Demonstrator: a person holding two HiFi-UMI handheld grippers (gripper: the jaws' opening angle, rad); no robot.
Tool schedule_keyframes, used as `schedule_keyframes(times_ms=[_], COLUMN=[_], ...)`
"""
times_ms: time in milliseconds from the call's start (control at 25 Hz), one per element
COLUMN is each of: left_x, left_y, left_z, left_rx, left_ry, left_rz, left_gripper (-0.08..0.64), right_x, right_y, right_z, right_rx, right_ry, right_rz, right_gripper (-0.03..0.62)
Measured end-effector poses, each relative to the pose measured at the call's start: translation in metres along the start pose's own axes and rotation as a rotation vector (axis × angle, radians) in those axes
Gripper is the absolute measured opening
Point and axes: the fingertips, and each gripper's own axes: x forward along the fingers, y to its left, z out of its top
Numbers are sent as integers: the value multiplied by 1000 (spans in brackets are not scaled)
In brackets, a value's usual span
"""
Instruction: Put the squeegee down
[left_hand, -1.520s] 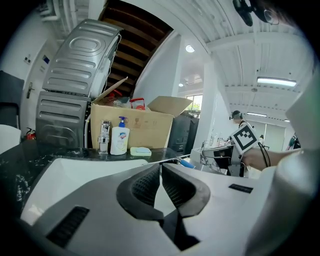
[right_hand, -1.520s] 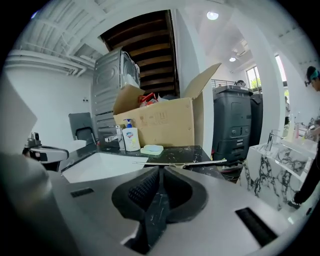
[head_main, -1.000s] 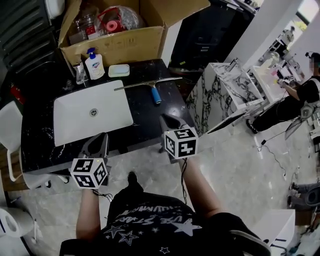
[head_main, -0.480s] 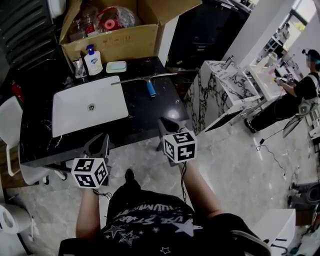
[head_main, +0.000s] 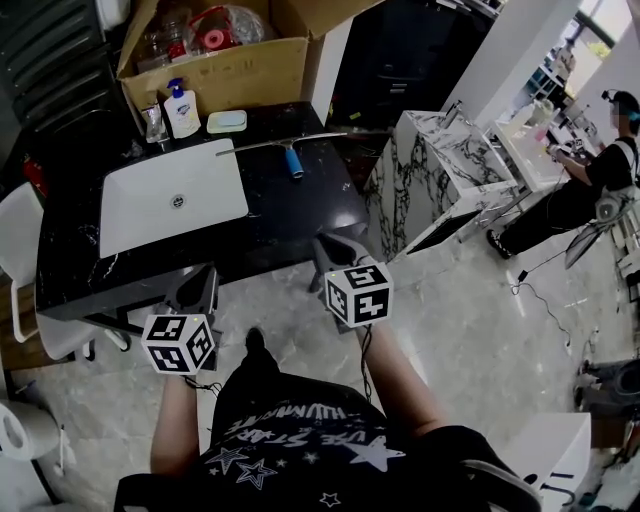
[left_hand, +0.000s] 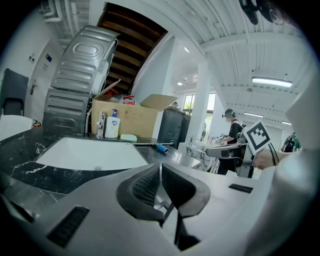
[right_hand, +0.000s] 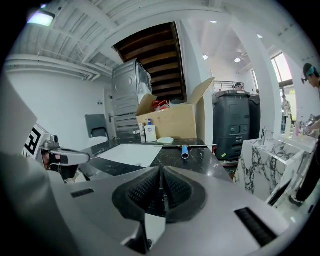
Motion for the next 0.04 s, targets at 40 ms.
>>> schedule_keyframes(times_ms=[40], left_x=[-1], left_y=[-2], left_z=[-1], left_rx=[-1], left_ry=[0], left_rz=[0], left_gripper=[29], right_x=[-3], right_y=[0], right_z=[-2], right_rx=[0], right_ry=[-1], right_rz=[0], right_gripper=[55])
